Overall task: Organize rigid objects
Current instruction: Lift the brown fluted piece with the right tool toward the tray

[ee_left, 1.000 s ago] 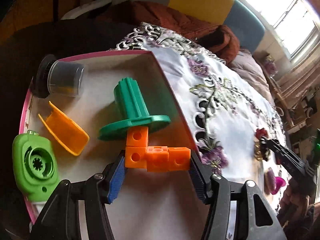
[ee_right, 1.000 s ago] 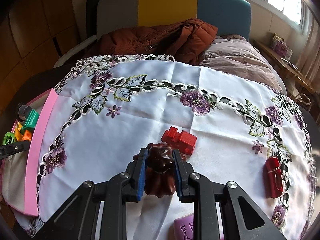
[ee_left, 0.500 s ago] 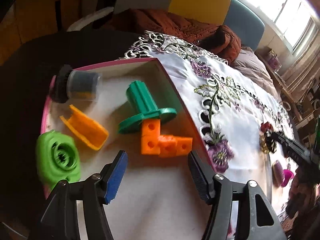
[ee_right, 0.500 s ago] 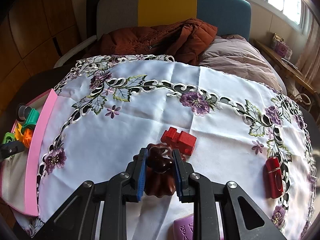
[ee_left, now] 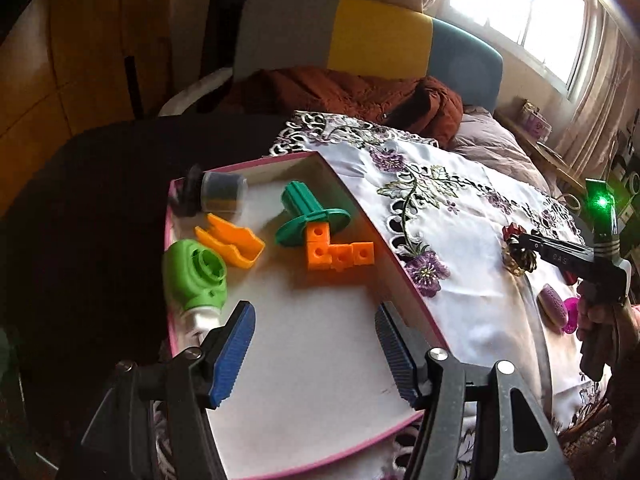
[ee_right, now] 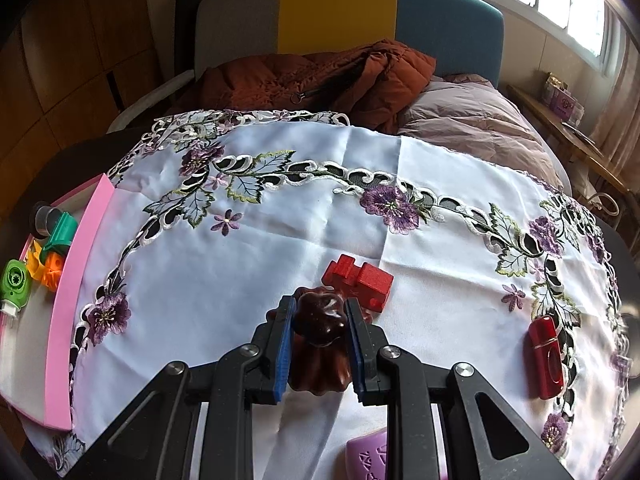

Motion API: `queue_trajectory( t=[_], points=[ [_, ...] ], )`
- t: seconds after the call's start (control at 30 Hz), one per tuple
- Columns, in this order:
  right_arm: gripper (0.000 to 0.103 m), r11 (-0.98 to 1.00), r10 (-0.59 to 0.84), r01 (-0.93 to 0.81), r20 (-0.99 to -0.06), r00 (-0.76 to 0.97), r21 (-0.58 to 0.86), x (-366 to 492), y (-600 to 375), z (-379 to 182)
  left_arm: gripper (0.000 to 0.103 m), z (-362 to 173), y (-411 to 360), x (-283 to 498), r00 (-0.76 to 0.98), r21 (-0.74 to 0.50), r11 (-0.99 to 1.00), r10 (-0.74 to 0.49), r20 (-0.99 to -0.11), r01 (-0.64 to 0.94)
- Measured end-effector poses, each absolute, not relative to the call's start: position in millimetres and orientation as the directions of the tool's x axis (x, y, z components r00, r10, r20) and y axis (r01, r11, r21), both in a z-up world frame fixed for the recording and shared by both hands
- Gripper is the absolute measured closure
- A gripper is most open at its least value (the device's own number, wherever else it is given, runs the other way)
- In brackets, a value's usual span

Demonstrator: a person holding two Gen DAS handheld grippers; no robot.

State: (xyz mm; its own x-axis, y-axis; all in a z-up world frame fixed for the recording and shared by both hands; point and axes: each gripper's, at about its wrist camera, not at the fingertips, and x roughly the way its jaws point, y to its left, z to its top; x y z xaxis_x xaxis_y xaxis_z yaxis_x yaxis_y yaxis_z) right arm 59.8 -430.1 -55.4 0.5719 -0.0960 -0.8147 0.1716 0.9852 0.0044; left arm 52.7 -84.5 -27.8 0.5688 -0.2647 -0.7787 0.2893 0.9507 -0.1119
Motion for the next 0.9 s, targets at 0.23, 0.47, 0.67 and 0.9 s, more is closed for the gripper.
queue_trajectory(
  t=[0.23, 0.47, 0.67, 0.9],
  points=[
    [0.079, 0.986, -0.113, 0.169, -0.810, 0.576, -0.017, 58.4, -426.5, -55.3, 0.040, -22.4, -72.5, 40.0, 0.601, -0.063, 0.957, -0.229, -0.765, 0.284],
    [0.079, 0.984, -0.133, 0.171, -0.809, 0.573, -0.041, 58.9, -422.4, -55.4, 0.040, -25.0, -61.2, 38.6, 0.595, -0.079, 0.962, -0.225, -0.772, 0.261],
    [0.079, 0.978, -0.160, 0.201, -0.821, 0.548, -0.056, 61.4, -417.9, -52.7, 0.040, -26.3, -52.0, 37.6, 0.595, -0.094, 0.962, -0.233, -0.769, 0.256],
    [0.079, 0.985, -0.117, 0.173, -0.816, 0.566, -0.021, 56.7, -393.3, -44.2, 0.040, -29.9, -37.3, 38.1, 0.594, -0.114, 0.966, -0.234, -0.770, 0.232]
  ],
)
